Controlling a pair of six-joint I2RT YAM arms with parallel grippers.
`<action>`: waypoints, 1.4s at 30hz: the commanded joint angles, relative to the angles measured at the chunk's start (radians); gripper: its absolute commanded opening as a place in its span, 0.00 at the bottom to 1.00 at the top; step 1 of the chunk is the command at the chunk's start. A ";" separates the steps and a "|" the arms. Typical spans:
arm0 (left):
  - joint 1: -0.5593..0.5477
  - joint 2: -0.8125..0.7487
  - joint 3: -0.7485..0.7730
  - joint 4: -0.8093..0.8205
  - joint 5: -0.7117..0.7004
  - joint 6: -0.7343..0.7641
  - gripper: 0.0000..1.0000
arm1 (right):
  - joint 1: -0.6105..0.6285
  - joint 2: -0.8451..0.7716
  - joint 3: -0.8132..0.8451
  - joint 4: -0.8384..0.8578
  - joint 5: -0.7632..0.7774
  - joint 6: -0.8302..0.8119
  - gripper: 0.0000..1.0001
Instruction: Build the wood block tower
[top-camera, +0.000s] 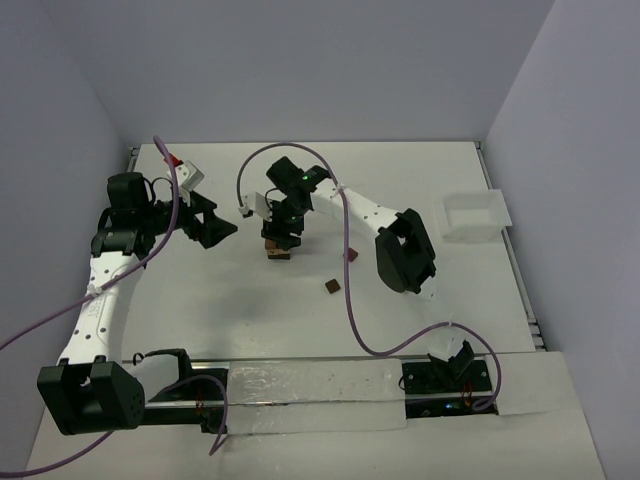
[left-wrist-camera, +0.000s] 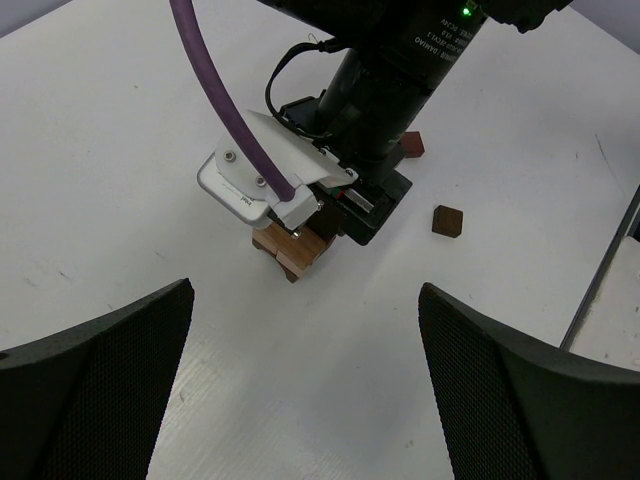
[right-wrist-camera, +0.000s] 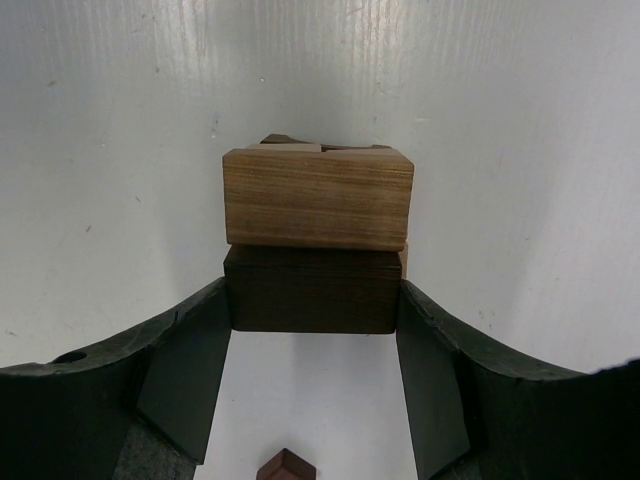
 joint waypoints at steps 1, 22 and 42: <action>0.011 -0.018 0.006 0.043 0.042 -0.002 0.99 | 0.009 0.004 0.044 0.006 0.009 0.012 0.37; 0.014 -0.006 0.014 0.045 0.051 0.004 0.99 | 0.019 -0.009 0.048 0.008 -0.013 0.011 0.89; 0.015 -0.004 0.084 0.033 0.031 -0.027 0.99 | 0.020 -0.327 -0.033 0.003 -0.053 0.060 1.00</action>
